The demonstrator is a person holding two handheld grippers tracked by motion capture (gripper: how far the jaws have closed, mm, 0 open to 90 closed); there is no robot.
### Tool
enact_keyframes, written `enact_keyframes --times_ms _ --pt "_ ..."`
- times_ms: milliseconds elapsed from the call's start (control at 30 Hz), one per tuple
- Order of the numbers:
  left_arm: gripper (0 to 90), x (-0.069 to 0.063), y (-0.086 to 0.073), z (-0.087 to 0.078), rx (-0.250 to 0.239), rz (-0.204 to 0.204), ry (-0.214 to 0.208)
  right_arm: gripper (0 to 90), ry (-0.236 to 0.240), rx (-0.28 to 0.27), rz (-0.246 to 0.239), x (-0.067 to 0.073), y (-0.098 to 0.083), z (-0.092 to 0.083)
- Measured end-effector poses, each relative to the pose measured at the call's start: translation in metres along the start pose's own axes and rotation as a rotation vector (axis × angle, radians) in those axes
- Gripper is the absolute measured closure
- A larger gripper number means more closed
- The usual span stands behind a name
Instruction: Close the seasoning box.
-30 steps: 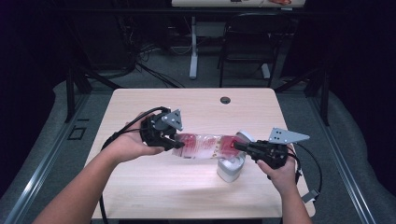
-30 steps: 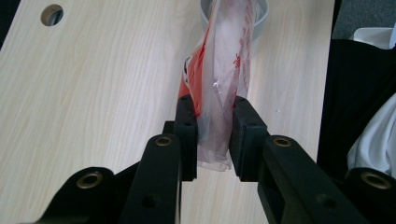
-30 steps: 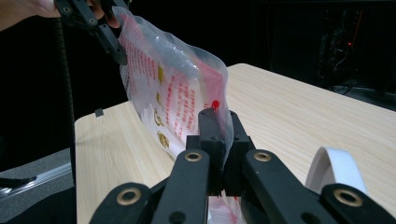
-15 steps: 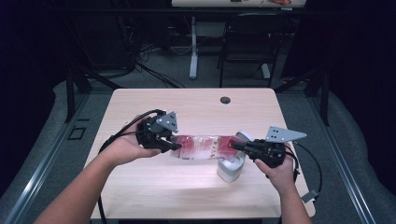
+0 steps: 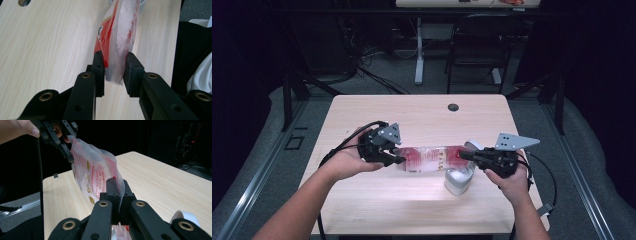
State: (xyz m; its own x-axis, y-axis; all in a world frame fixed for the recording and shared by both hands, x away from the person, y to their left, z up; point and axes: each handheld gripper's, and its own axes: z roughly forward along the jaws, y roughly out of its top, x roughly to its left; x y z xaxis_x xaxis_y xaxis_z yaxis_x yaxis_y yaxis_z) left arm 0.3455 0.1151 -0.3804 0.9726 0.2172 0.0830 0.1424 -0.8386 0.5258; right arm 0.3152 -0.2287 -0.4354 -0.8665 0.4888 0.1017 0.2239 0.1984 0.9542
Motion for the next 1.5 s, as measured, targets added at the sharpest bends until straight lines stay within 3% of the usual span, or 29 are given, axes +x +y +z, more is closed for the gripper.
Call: enact_keyframes --times_ms 500,867,1100,1300,1500 --pt "72.0 0.0 -0.031 0.016 -0.056 -0.053 -0.024 90.0 0.014 0.054 -0.042 0.008 0.011 0.012" --pt "61.5 0.001 -0.038 0.013 -0.044 -0.06 0.035 90.0 0.014 0.045 -0.057 0.011 0.017 0.011" --pt "54.2 0.002 -0.039 0.003 -0.064 -0.067 0.061 90.0 0.003 0.073 -0.07 0.011 0.017 0.011" --pt "53.2 0.004 -0.033 0.0 -0.038 -0.058 0.12 90.0 0.007 0.081 -0.076 0.012 0.017 0.014" --pt "53.3 0.008 -0.036 -0.004 -0.052 -0.076 0.119 90.0 0.01 0.082 -0.077 0.012 0.017 0.014"
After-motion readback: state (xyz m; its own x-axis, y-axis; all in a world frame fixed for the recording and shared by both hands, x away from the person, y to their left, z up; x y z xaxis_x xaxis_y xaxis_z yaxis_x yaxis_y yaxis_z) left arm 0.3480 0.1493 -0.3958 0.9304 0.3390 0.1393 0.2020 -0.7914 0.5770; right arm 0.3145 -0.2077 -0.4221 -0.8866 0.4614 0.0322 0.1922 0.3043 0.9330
